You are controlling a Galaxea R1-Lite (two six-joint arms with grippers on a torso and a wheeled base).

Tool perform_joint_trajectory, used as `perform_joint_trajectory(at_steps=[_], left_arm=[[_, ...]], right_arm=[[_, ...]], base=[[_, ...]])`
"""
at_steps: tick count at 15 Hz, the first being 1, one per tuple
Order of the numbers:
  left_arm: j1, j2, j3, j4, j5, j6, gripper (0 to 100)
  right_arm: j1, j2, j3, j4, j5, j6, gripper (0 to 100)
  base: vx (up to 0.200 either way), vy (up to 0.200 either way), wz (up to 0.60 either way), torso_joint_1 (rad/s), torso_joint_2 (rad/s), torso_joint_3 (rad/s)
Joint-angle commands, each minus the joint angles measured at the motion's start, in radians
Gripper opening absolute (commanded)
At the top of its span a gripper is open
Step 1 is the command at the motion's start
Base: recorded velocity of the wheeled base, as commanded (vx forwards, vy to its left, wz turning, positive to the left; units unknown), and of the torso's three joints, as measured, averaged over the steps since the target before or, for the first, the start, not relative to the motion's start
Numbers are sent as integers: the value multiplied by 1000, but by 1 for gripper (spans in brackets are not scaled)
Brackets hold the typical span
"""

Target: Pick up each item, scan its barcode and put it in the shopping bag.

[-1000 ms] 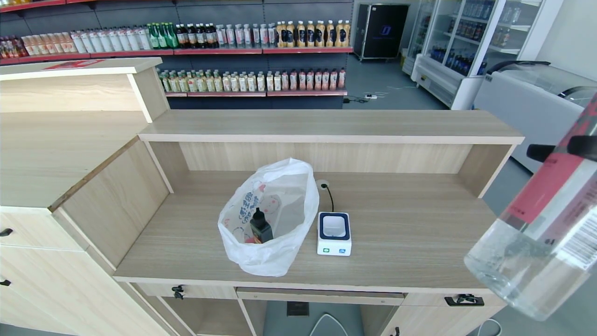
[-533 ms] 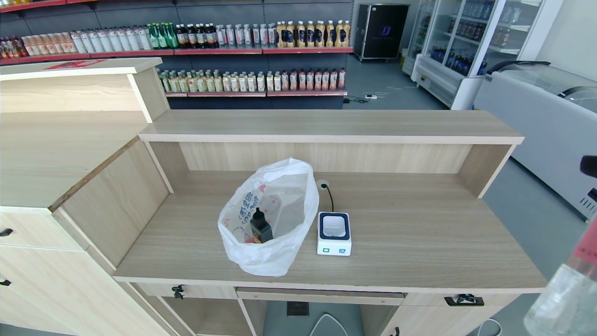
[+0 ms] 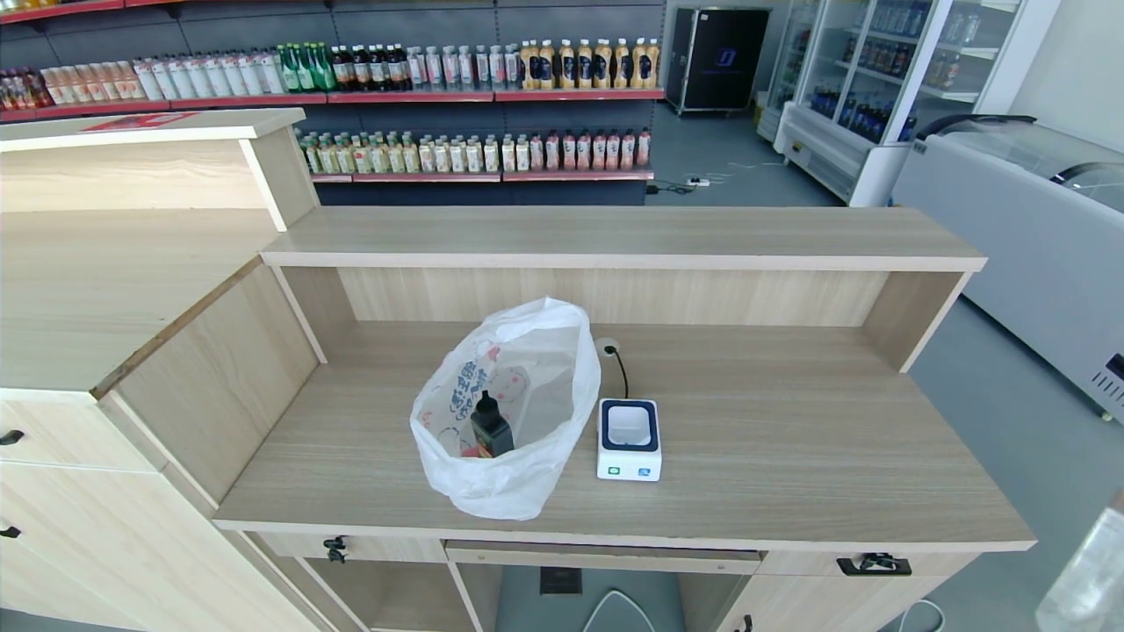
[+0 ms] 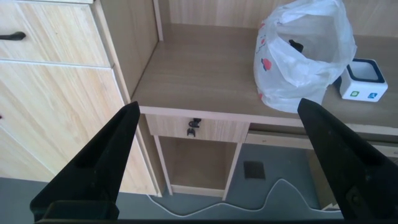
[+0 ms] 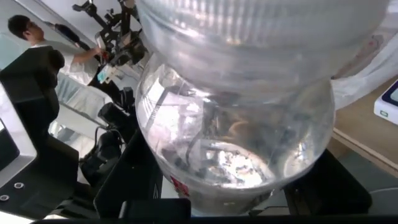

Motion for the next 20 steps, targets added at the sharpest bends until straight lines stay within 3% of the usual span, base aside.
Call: perform_joint_trajectory(at_steps=[1,4,8,14,20], left_arm=[[1,0,0,1,1,-1,100],[1,0,0,-1,1,-1,100],[1,0,0,-1,1,-1,100],[1,0,0,-1,1,-1,100],[1,0,0,-1,1,-1,100]], right_arm=[[-3,9,-50,54,0,3,0],[88,34,-48,71,-6,3,0],[100,189,-67,-119,-23,1,0],[165,278,-189,-93,-15,7,0],[246,316,-197,-61,-19,4,0]], base=[[0,0,0,0,0,0],[0,0,0,0,0,0],[0,0,0,0,0,0],[0,0,0,0,0,0],[0,0,0,0,0,0]])
